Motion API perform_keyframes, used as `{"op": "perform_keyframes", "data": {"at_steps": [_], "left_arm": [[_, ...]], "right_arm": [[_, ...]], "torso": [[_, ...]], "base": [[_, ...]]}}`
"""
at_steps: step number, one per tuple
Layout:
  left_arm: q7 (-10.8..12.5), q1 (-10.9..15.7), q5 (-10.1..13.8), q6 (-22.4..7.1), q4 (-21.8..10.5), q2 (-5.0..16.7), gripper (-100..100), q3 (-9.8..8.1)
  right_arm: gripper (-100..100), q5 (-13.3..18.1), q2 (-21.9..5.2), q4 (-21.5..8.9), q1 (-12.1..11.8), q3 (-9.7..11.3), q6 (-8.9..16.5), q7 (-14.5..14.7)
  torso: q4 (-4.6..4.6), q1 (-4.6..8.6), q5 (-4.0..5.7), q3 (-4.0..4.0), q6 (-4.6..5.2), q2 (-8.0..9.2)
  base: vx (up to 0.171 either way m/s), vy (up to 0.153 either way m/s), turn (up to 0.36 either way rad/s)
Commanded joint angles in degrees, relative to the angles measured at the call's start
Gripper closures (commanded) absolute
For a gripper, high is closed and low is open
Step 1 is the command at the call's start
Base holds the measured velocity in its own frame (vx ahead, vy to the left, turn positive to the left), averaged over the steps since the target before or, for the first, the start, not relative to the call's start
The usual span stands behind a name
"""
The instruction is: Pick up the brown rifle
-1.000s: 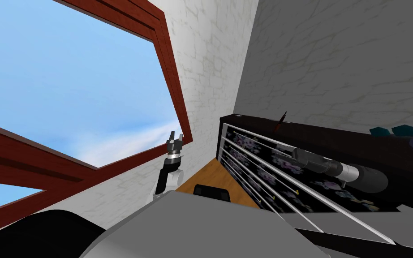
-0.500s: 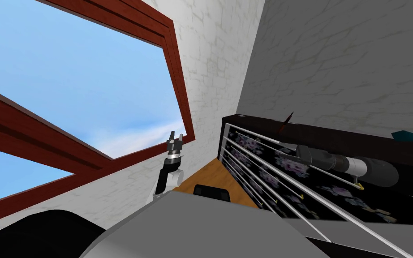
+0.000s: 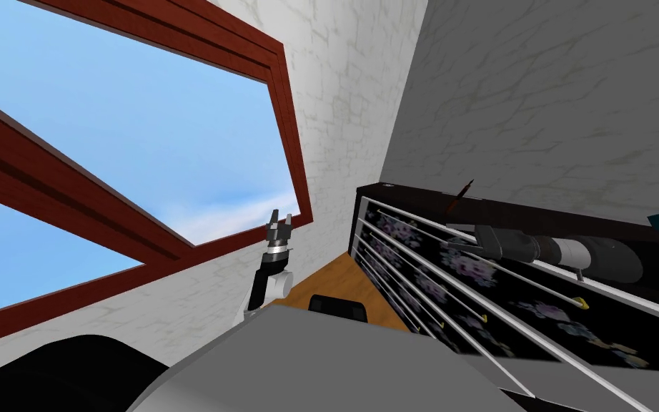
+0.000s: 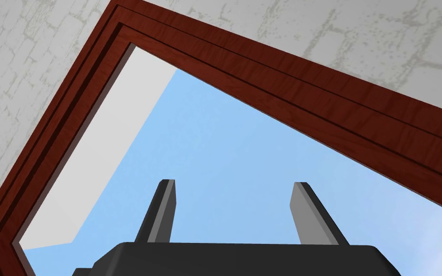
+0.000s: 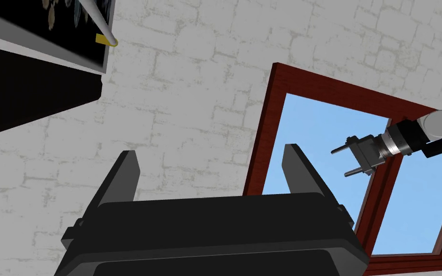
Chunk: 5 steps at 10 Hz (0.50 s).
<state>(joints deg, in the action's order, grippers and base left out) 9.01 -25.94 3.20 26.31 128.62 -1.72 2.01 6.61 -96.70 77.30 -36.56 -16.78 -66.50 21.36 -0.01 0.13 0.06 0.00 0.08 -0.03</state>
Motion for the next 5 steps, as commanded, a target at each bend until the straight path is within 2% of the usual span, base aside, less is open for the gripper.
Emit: {"op": "perform_keyframes", "data": {"at_steps": [1,2,3,4,5], "left_arm": [[0.00,0.00,0.00,0.00,0.00,0.00,0,0.00],[0.00,0.02,0.00,0.00,0.00,0.00,0,0.01],[0.00,0.00,0.00,0.00,0.00,0.00,0,0.00],[0.00,0.00,0.00,0.00,0.00,0.00,0,0.00],[0.00,0.01,0.00,0.00,0.00,0.00,0,0.00]], "right_arm": [[-100,0.93,-2.86,-2.86,-1.20,-0.70,-1.95,1.05],[-100,0.93,-4.67,-3.18,-1.20,-0.70,-1.95,1.05],[-100,0.93,-6.53,-3.18,-1.20,-0.70,-1.95,1.05],[-100,1.73,-8.35,-6.14,-1.98,-0.85,-4.00,2.12],[-100,1.73,-10.18,-6.55,-1.98,-0.85,-4.00,2.12]], "torso": [[0.00,0.00,0.00,0.00,0.00,0.00],[0.01,0.08,0.00,0.00,-0.08,0.03],[-0.01,0.15,0.03,0.02,-0.01,0.05],[-0.01,0.08,0.02,0.02,0.02,0.04],[0.00,0.13,0.02,0.03,-0.07,0.07]], "base": [[-0.027,-0.037,0.267],[-0.035,-0.059,0.170],[-0.018,-0.029,-0.024],[-0.039,-0.048,0.238],[-0.041,-0.058,0.170]]}}
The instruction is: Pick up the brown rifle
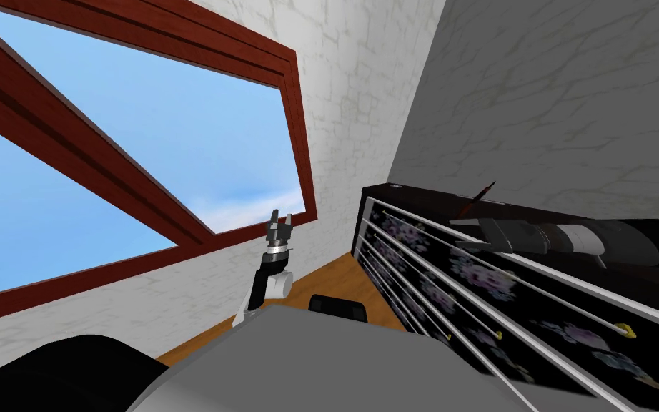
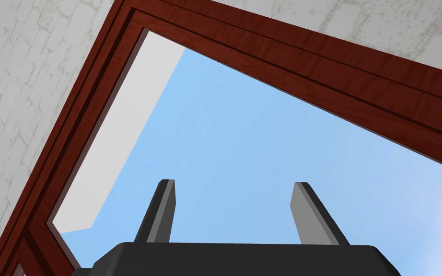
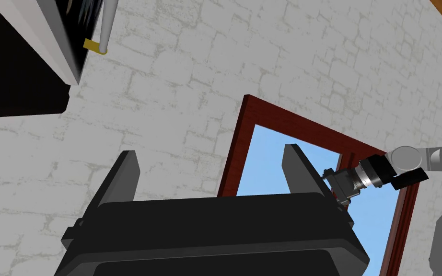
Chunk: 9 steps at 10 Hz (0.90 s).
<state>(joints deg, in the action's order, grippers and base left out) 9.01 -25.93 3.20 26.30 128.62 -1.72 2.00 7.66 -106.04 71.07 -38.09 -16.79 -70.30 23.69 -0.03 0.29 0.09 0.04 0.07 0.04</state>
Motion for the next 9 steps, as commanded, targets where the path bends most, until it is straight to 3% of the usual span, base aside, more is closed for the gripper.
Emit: {"op": "perform_keyframes", "data": {"at_steps": [1,2,3,5,6,7,9], "left_arm": [[0.00,0.00,0.00,0.00,0.00,0.00,0,0.00],[0.00,-0.01,0.00,0.00,0.00,0.00,0,0.00],[0.00,-0.01,0.00,0.00,0.00,0.00,0,0.00],[0.00,0.00,0.00,0.00,0.00,0.00,0,0.00],[0.00,-0.01,0.00,0.00,0.00,0.00,0,0.00],[0.00,-0.01,0.00,0.00,0.00,0.00,0,0.00],[0.00,0.00,0.00,0.00,0.00,0.00,0,0.00]], "right_arm": [[-100,0.68,-2.86,-0.32,-0.45,-0.84,-0.20,-0.21],[-100,0.68,-3.14,-0.32,-0.45,-0.84,-0.20,-0.21],[-100,1.48,-4.80,-2.78,-1.26,-0.88,-2.21,0.82],[-100,1.48,-8.64,-3.66,-1.26,-0.88,-2.21,0.82],[-100,1.48,-8.83,-3.66,-1.26,-0.88,-2.21,0.82],[-100,2.29,-11.97,-6.86,-2.10,-0.81,-4.17,1.79],[-100,2.29,-14.33,-6.95,-2.10,-0.81,-4.17,1.79]], "torso": [[0.00,0.00,0.00,0.00,0.00,0.00],[0.00,-0.07,-0.01,-0.01,0.04,-0.02],[0.01,-0.16,-0.02,-0.03,0.03,-0.06],[0.00,0.04,0.01,0.00,0.02,-0.01],[0.01,-0.04,0.00,-0.02,0.03,-0.05],[0.01,-0.14,-0.01,-0.04,0.04,-0.09],[0.00,0.02,0.02,0.00,0.03,0.00]], "base": [[-0.020,-0.027,-0.021],[-0.004,-0.001,-0.033],[-0.037,-0.042,0.251],[-0.030,-0.056,0.071],[0.000,-0.006,-0.014],[-0.030,-0.047,0.246],[-0.036,-0.057,0.065]]}}
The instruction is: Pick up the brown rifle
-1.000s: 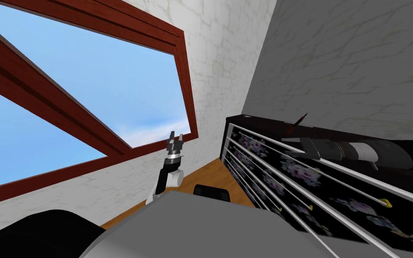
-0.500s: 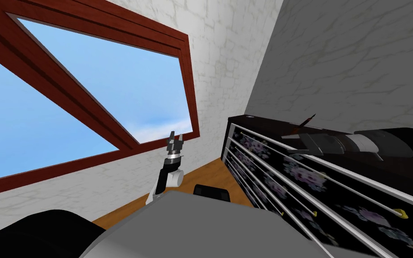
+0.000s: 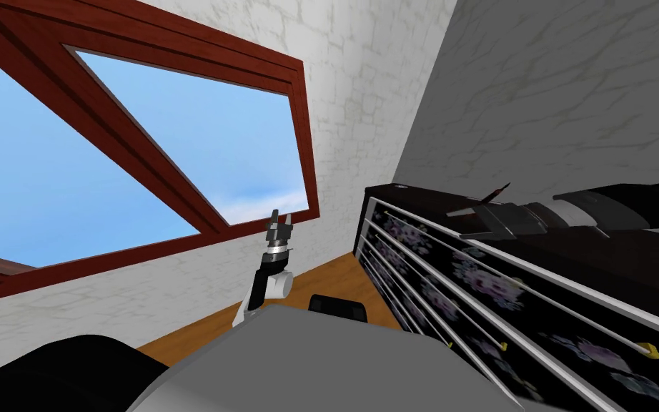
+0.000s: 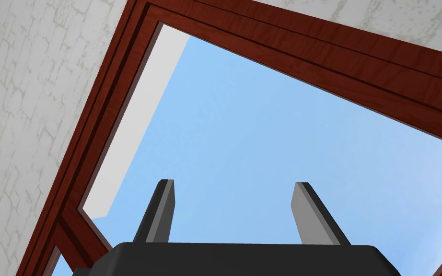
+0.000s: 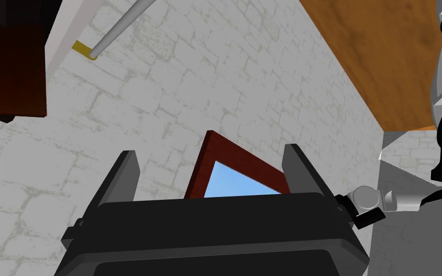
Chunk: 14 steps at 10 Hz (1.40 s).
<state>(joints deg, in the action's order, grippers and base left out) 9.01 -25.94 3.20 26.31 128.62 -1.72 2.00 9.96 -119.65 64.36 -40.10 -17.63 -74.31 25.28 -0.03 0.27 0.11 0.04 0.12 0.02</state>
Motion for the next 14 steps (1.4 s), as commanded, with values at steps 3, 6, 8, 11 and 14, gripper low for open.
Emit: {"op": "perform_keyframes", "data": {"at_steps": [3,6,8,11,14], "left_arm": [[0.00,0.01,0.00,0.00,0.00,0.00,0,0.00],[0.00,0.00,0.00,0.00,0.00,0.00,0,0.00],[0.00,0.01,0.00,0.00,0.00,0.00,0,0.00],[0.00,0.01,0.00,0.00,0.00,0.01,0,0.00],[0.00,0.00,0.00,0.00,0.00,0.01,0,0.00]], "right_arm": [[-100,0.81,-6.01,-3.49,-0.97,0.21,-2.05,1.12],[-100,1.63,-11.06,-6.68,-1.90,0.51,-3.86,1.97],[-100,2.46,-14.72,-9.78,-2.85,0.91,-5.59,2.76],[-100,3.28,-19.73,-12.76,-3.81,1.38,-7.21,3.50],[-100,4.08,-24.05,-15.60,-4.76,1.90,-8.72,4.17]], "torso": [[0.00,0.20,0.04,0.00,-0.03,0.01],[-0.01,0.15,0.03,0.02,-0.01,0.04],[0.03,0.16,0.02,-0.05,-0.05,-0.08],[0.00,0.22,0.05,0.01,-0.03,0.03],[0.02,0.23,0.06,-0.02,-0.02,-0.03]], "base": [[-0.030,-0.085,0.115],[-0.037,-0.076,0.102],[-0.018,-0.105,0.140],[-0.045,-0.101,0.087],[-0.028,-0.096,0.082]]}}
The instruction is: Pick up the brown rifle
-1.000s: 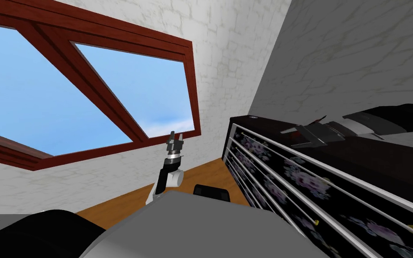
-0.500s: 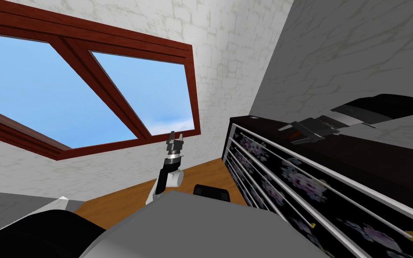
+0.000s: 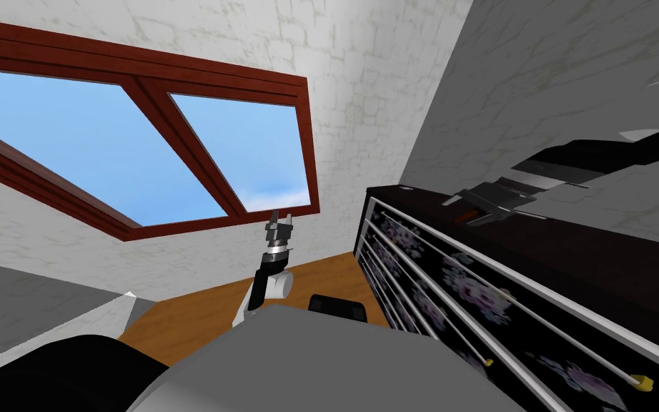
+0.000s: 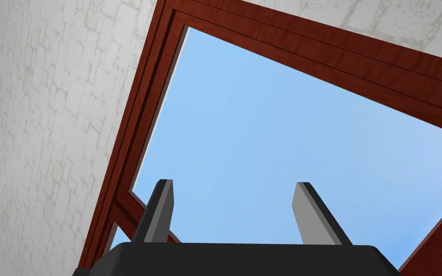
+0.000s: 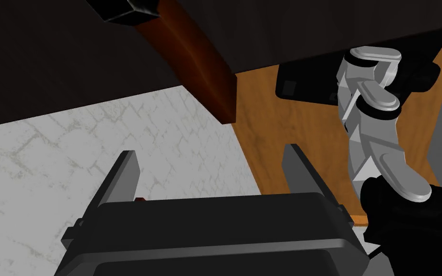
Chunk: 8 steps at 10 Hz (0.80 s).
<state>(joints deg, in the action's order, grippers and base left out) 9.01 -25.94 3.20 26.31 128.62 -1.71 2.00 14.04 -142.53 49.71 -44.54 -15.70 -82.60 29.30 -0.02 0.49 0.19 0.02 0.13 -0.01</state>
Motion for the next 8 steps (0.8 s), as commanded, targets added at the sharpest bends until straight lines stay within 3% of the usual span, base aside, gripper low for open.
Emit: {"op": "perform_keyframes", "data": {"at_steps": [1,2,3,4,5,8], "left_arm": [[0.00,0.00,0.00,0.00,0.00,0.00,0,0.00],[0.00,-0.01,0.00,0.00,0.00,0.00,0,0.00],[0.00,0.00,0.00,0.00,0.00,0.00,0,0.00],[0.00,0.00,0.00,0.00,0.00,0.00,0,0.00],[0.00,0.01,0.00,0.00,0.00,0.00,0,0.00],[0.00,-0.01,0.00,0.00,0.00,0.00,0,0.00]], "right_arm": [[-100,0.00,-1.78,-0.94,-0.32,-0.02,-0.43,0.15],[-100,0.76,-3.99,-3.40,-1.25,0.52,-1.83,0.77],[-100,0.76,-5.77,-3.60,-1.25,0.52,-1.83,0.77],[-100,1.47,-7.55,-5.88,-2.12,1.08,-3.11,1.34],[-100,1.47,-9.23,-6.06,-2.12,1.08,-3.11,1.34],[-100,2.73,-14.57,-10.30,-3.71,2.15,-5.30,2.27]], "torso": [[0.00,0.00,0.00,0.00,0.00,0.00],[0.00,-0.13,-0.02,-0.02,0.03,-0.04],[0.01,0.03,-0.01,-0.02,-0.02,-0.03],[-0.01,0.07,0.02,0.02,0.01,0.03],[-0.02,0.21,0.05,0.05,0.00,0.09],[0.00,0.13,0.05,-0.02,0.04,-0.04]], "base": [[-0.018,-0.058,0.010],[-0.027,-0.122,0.108],[-0.054,-0.134,0.106],[-0.071,-0.166,0.145],[-0.035,-0.145,0.069],[-0.033,-0.142,0.090]]}}
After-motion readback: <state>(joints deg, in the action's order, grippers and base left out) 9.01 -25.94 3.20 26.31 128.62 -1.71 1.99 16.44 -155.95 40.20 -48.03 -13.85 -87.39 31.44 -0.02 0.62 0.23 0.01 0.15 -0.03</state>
